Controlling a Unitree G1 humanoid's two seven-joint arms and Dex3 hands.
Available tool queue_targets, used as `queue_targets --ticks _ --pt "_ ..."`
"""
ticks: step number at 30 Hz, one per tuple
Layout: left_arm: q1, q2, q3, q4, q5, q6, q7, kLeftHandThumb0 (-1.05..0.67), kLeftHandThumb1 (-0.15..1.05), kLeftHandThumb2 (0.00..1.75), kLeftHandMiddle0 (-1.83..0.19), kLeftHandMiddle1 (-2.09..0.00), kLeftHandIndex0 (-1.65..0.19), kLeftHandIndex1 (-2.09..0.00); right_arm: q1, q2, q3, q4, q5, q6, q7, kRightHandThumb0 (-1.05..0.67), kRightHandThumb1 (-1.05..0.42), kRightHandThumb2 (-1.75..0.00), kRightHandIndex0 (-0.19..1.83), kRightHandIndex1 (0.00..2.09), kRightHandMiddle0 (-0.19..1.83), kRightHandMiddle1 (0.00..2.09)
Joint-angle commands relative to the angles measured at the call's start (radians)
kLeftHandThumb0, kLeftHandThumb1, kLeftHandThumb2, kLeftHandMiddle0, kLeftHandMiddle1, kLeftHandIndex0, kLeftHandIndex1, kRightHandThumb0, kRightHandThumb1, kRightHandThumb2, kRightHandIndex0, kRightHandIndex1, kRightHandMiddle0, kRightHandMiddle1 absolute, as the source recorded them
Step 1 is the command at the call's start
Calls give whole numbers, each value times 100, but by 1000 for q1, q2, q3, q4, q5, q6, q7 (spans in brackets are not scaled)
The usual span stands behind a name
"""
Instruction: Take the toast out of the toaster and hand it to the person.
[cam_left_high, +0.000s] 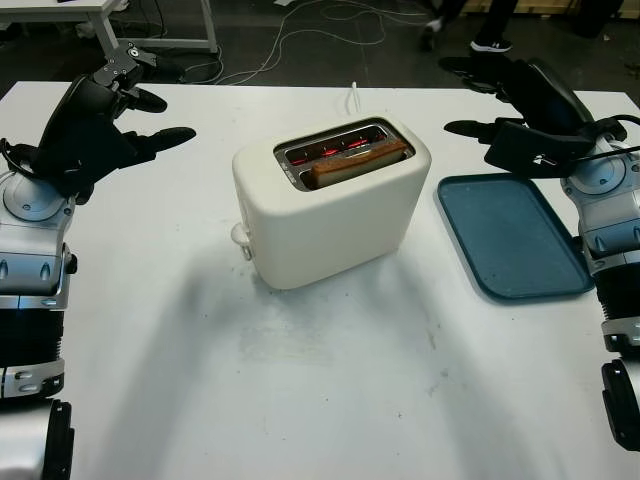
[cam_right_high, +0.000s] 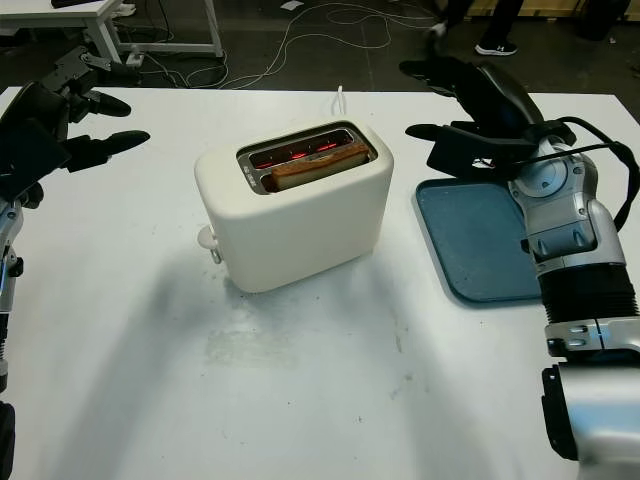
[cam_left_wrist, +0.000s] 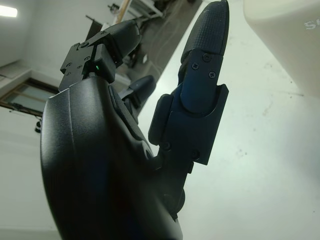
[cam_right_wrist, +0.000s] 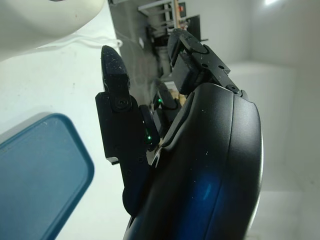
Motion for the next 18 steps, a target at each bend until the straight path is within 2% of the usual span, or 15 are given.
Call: queue_targets --ticks 1,11,18 --pt "6 13 1 1 3 -10 -1 -78 91 0 0 -124 -7 -103 -6 7 6 7 1 -3 6 -42 -92 -14 48 0 45 0" --pt "3 9 4 -4 -4 0 -2 -78 91 1 0 -124 -6 -103 2 7 1 -3 5 -9 -3 -37 -92 -13 49 0 46 0" --pt "-1 15 9 10 -2 -28 4 -78 91 1 0 -124 -6 -103 1 9 -5 4 8 -20 -17 -38 -92 -13 50 0 46 0"
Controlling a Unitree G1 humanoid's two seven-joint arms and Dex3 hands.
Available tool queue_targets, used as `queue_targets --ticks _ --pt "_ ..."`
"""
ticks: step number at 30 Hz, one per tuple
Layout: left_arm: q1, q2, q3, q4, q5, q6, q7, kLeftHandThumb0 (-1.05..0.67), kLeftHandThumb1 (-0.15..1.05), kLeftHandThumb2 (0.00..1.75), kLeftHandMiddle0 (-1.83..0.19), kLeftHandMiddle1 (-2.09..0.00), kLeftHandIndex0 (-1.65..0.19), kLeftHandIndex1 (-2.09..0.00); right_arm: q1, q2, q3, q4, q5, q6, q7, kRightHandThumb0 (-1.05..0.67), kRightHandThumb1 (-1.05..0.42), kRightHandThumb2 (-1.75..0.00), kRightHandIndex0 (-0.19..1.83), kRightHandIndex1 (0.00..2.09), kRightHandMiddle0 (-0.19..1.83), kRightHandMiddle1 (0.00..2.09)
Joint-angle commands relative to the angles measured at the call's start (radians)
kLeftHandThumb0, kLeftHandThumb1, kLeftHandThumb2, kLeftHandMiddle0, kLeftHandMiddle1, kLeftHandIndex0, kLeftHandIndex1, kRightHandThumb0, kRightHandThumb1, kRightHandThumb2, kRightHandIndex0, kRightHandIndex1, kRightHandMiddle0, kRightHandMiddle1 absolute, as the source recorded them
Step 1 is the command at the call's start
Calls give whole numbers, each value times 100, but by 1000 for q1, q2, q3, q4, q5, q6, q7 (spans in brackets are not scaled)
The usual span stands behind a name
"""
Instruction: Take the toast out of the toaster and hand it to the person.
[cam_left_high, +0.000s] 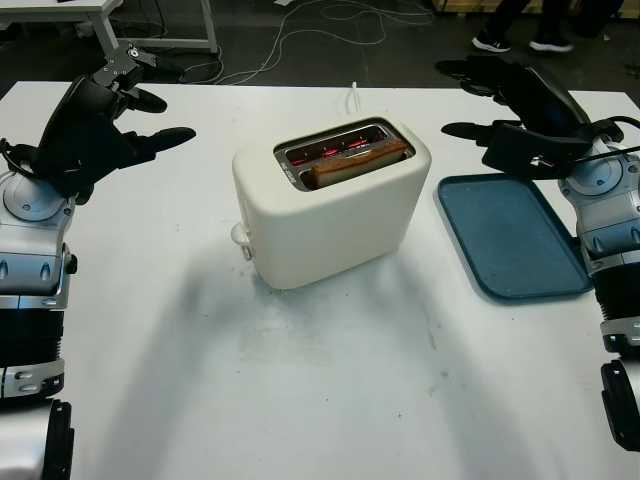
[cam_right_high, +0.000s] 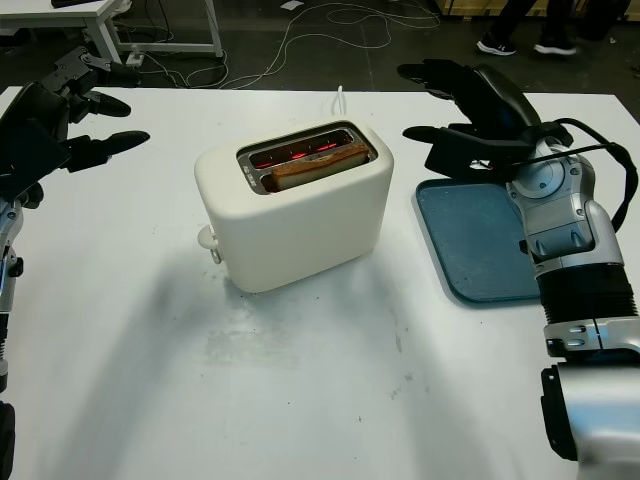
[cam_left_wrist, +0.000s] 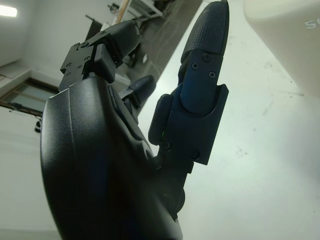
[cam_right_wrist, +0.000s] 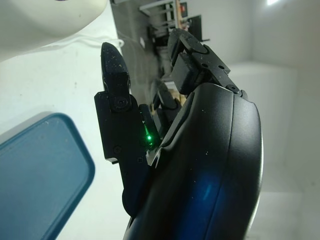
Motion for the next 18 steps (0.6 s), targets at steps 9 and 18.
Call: queue_targets --ticks 9,18 --pt "-7 18 7 21 5 -30 2 -75 91 0 0 -122 -7 -101 3 12 -15 -11 13 -3 -7 -36 -92 -12 48 0 46 0" --pt "-7 12 5 32 1 -35 1 -76 91 0 0 -125 -9 -101 -1 5 -6 -22 -5 6 -4 -35 -92 -13 47 0 45 0"
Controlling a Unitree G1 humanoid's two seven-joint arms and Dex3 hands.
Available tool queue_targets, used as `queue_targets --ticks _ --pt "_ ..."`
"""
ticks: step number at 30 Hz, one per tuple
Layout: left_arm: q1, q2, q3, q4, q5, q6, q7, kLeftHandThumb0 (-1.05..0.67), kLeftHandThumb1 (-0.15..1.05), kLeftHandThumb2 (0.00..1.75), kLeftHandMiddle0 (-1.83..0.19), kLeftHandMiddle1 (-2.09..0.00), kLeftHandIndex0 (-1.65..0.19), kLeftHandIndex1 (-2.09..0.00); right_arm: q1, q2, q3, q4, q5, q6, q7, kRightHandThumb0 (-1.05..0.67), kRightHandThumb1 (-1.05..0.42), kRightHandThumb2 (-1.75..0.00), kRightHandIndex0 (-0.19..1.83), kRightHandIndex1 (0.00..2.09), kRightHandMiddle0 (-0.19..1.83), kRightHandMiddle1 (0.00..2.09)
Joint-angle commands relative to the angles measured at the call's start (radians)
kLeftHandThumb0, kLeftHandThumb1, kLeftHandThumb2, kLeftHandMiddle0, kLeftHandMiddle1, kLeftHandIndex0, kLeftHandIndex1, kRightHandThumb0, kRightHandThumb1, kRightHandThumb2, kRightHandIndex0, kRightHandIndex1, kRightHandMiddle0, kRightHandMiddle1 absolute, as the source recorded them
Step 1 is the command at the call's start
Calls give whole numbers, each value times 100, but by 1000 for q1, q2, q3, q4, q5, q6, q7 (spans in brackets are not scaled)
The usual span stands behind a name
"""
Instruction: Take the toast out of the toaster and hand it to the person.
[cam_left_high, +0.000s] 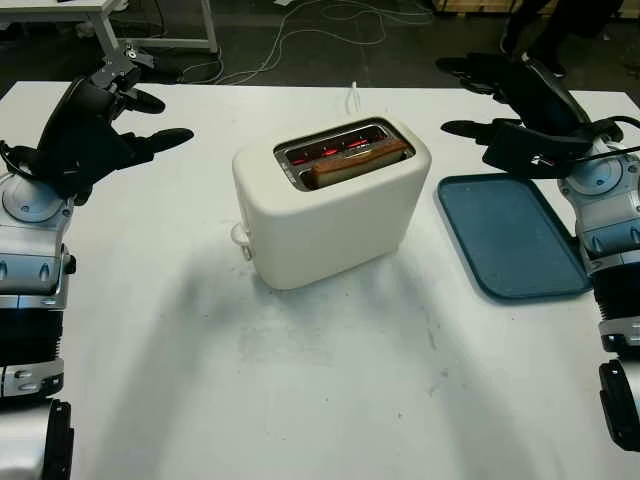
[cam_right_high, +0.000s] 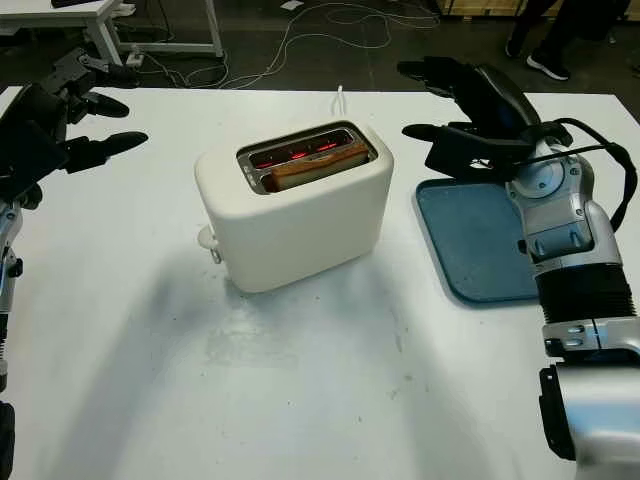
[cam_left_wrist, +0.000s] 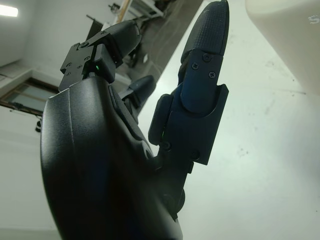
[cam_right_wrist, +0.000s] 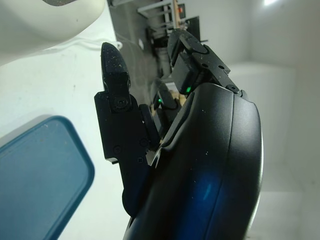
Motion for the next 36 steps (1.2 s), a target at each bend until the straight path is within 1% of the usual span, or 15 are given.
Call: queue_targets --ticks 1,7,10,14,16,22,26,31,36 --pt "-7 10 0 14 -2 -14 0 -77 91 0 0 -126 -8 -102 -2 -1 -1 -14 -2 3 -3 -35 -92 -13 47 0 45 0" --pt "-2 13 -3 5 10 -7 5 -76 91 0 0 -125 -8 -103 4 3 -9 -5 7 3 -9 -35 -92 -12 48 0 46 0" --pt "-4 11 -5 3 10 4 4 -77 91 0 0 -125 -7 -103 5 8 -15 -2 19 1 -8 -32 -92 -11 48 1 46 0" --pt "-5 6 -5 0 5 16 3 -77 91 0 0 -125 -6 -104 6 3 -12 14 12 -30 -17 -34 -92 -11 50 1 47 1" --pt "-4 4 -4 -6 2 29 2 -77 91 0 0 -124 -5 -104 6 2 -11 12 10 -18 -13 -35 -92 -11 49 1 47 1" --pt "2 4 -5 -9 7 21 7 -77 91 0 0 -124 -5 -105 13 3 -14 2 15 -6 -6 -36 -92 -12 47 0 46 0" --pt "10 4 -3 -13 9 15 13 -80 91 0 0 -124 -4 -106 20 2 -14 -19 12 19 2 -37 -92 -13 47 0 45 0" --pt "10 4 2 -6 3 1 13 -78 91 0 0 -125 -5 -106 22 4 -13 -41 16 50 13 -37 -92 -13 46 0 44 0" --pt "11 8 -2 -11 11 9 14 -77 91 0 0 -124 -5 -106 26 0 -8 -54 6 66 15 -37 -92 -13 45 0 44 0"
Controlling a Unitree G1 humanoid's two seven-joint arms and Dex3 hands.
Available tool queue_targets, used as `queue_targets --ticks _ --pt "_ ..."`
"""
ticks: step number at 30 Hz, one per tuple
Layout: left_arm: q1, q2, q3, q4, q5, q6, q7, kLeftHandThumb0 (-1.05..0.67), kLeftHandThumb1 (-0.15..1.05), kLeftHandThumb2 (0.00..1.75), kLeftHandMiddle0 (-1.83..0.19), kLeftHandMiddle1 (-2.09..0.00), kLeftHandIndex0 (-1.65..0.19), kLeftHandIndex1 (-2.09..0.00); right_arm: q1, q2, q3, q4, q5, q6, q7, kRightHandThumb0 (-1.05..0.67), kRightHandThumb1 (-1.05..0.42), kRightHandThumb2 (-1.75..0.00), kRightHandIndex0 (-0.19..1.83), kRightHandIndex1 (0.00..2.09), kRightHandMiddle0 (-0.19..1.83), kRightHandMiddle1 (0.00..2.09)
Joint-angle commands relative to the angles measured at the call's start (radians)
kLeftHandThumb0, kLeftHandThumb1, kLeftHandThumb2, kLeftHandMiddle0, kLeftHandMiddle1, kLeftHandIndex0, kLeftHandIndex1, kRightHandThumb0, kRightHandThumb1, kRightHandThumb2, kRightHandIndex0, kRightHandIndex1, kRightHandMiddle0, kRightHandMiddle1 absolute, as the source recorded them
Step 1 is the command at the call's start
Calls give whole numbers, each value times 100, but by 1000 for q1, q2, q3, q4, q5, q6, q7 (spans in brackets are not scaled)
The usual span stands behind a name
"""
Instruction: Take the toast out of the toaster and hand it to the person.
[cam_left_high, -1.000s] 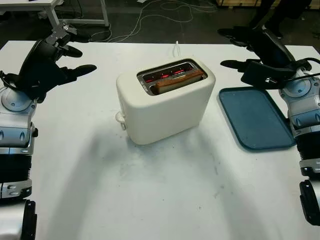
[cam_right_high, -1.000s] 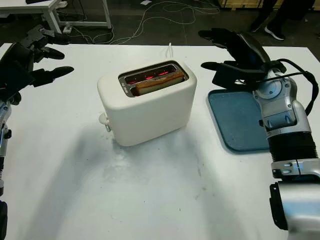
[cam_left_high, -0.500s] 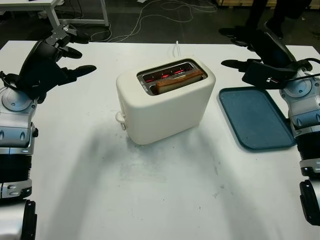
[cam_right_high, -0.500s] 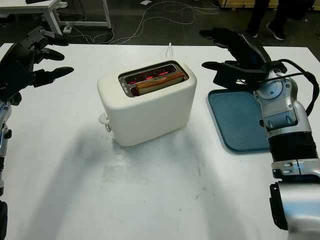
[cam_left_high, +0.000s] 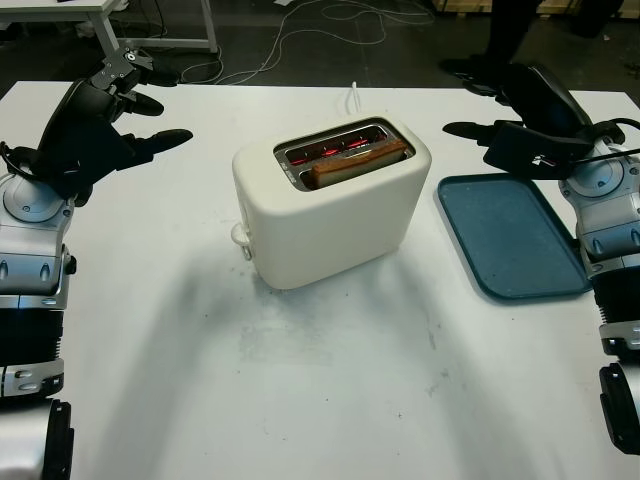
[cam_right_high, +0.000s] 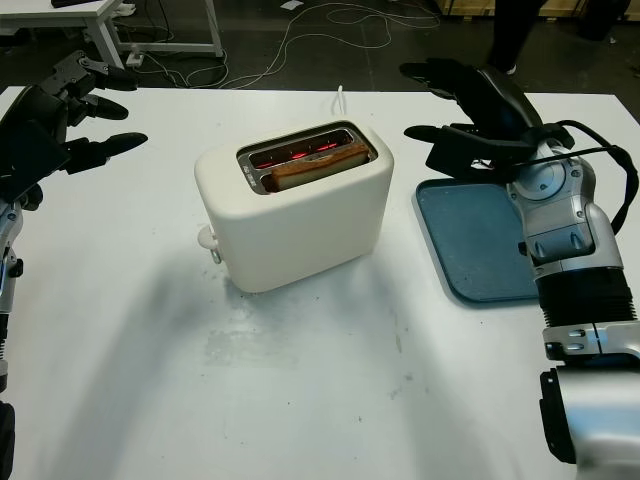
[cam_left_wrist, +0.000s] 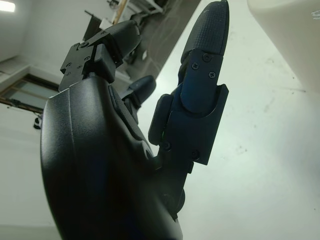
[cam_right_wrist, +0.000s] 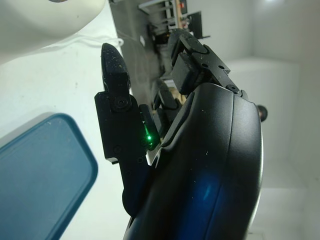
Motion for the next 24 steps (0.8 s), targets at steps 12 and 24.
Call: queue_targets --ticks 12,24 --pt "0 -2 -1 6 -2 -23 18 -78 91 0 0 -126 -5 -107 6 1 -9 5 2 -8 -16 -35 -92 -11 47 1 46 1" --pt "-4 1 -4 -2 1 -15 15 -79 90 0 0 -127 -7 -106 0 13 -8 -17 9 25 -4 -33 -92 -11 46 0 44 0"
